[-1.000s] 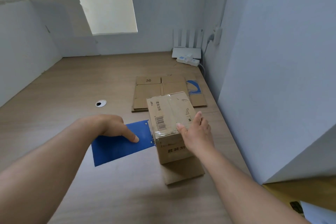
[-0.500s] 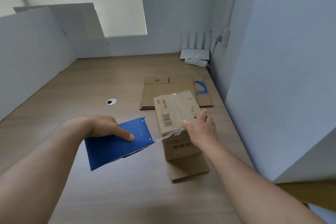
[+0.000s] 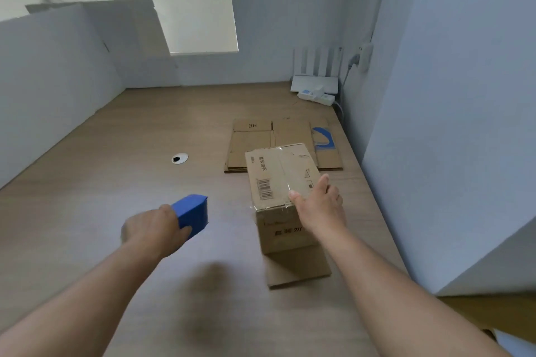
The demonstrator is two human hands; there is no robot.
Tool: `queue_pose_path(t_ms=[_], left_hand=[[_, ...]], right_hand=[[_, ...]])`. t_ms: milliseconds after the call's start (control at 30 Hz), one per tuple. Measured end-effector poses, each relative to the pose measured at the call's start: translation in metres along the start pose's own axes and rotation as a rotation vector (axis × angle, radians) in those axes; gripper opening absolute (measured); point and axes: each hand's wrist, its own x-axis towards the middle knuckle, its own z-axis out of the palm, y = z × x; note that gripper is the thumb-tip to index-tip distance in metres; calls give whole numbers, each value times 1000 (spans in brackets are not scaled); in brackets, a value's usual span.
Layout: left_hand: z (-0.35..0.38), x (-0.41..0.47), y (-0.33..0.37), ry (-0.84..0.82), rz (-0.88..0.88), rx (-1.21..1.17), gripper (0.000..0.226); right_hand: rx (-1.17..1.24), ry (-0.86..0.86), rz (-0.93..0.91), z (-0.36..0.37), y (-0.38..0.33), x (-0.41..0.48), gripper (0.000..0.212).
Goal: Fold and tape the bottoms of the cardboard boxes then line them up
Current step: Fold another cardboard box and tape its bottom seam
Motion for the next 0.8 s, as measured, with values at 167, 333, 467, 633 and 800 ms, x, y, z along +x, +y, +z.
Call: queue_pose_path(t_ms=[167, 333, 467, 633, 800], left_hand=[[36, -12, 15, 53, 77, -47, 34], [83, -24, 30, -50, 87, -145, 42], [72, -22, 36, 2, 29, -84, 46], [3, -31, 111, 94, 224, -1106, 51], [-7, -28, 160, 9, 104, -1425, 67]], right_hand=[[-130, 28, -1, 3, 4, -2, 88], [-193, 28, -31, 1, 6, -2, 85], [-197, 23, -75, -4, 11, 0, 78], [-153, -7, -68, -2, 9, 0, 90], [-232, 37, -29, 4, 4, 1, 102]])
